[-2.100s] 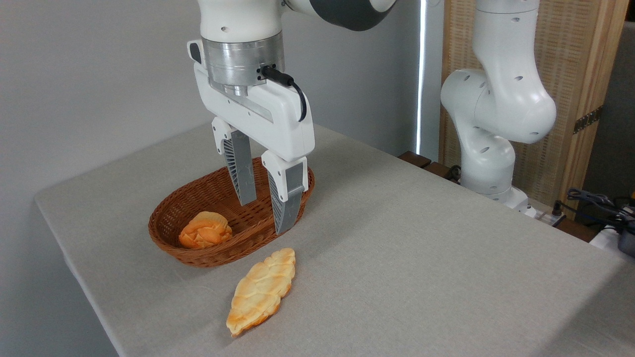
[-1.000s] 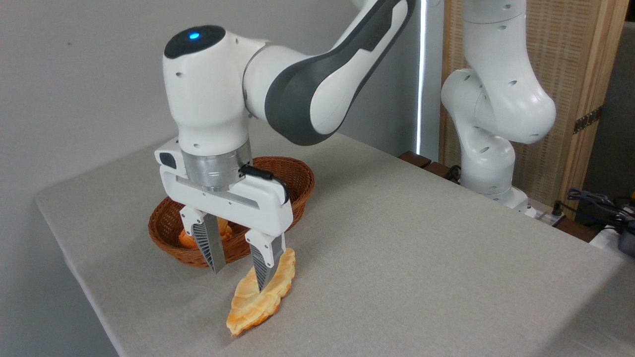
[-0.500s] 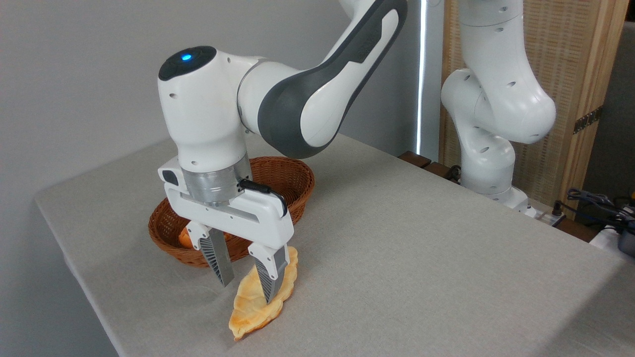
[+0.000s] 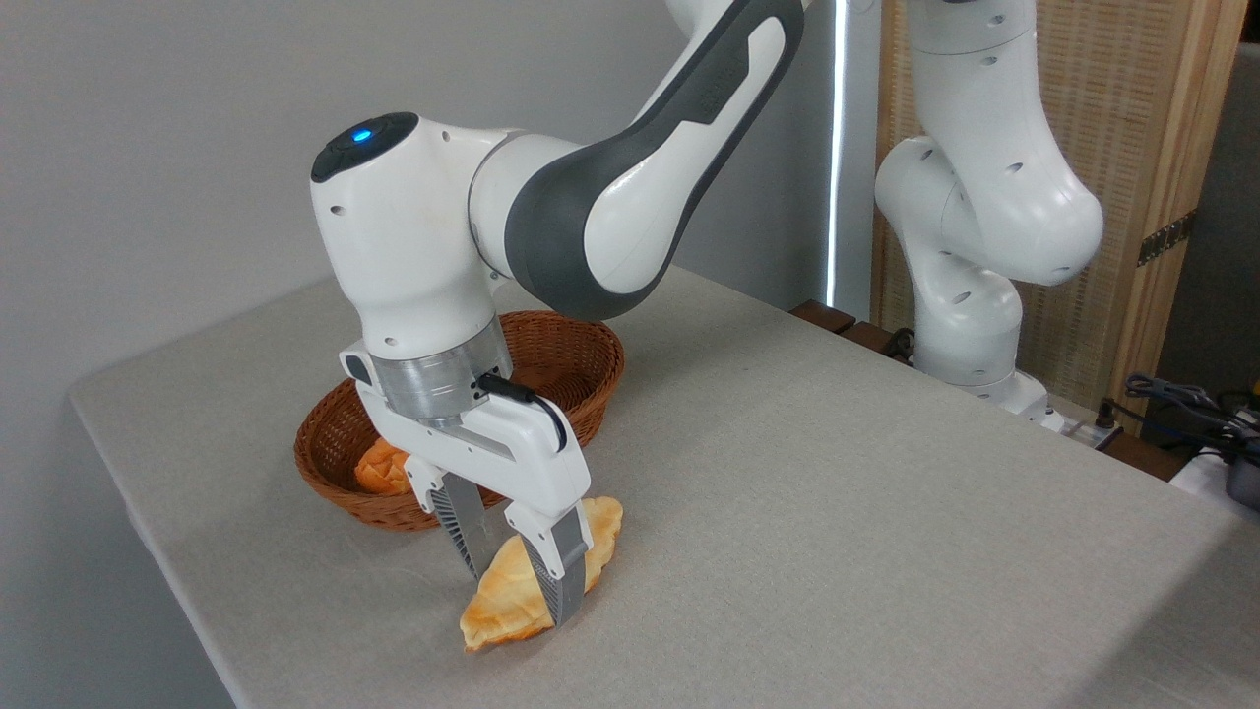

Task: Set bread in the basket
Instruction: 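Lower the gripper over the golden flat bread and close on it, then lift the flat bread and carry it over the wicker basket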

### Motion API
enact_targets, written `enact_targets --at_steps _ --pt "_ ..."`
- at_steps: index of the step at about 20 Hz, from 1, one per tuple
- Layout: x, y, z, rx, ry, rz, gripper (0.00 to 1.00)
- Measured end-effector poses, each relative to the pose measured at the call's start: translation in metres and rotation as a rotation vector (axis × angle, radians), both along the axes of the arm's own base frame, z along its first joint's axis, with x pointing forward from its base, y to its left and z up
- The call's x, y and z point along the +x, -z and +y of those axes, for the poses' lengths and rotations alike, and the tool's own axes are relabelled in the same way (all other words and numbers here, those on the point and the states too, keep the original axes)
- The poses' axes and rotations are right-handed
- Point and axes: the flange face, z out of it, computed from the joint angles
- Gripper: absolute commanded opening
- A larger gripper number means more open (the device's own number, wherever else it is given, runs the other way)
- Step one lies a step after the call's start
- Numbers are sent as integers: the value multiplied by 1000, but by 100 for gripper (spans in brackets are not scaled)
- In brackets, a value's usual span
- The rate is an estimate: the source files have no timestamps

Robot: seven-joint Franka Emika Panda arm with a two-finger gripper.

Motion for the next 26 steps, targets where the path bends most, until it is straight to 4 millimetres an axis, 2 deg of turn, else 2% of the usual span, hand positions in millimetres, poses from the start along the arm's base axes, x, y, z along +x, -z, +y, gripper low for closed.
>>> enact_targets --at_steps 2,5,6,14,17,19,21,23,24,25,26 --pt "0 3 0 1 1 6 98" --pt "1 12 -2 2 4 21 45" --pt "1 15 -3 3 6 26 44" --pt "1 16 -4 3 8 27 45" --pt "4 4 -4 1 9 5 45" --pt "4 -26 -5 -5 12 -48 50" --pt "-2 -58 -7 -13 16 -96 49" --pt "-15 -89 -27 -34 48 -117 49" --pt "-21 -99 -40 -49 65 -121 56" --pt "-29 -111 -65 -67 101 -127 67" --pt "-35 -116 -87 -77 125 -131 85"
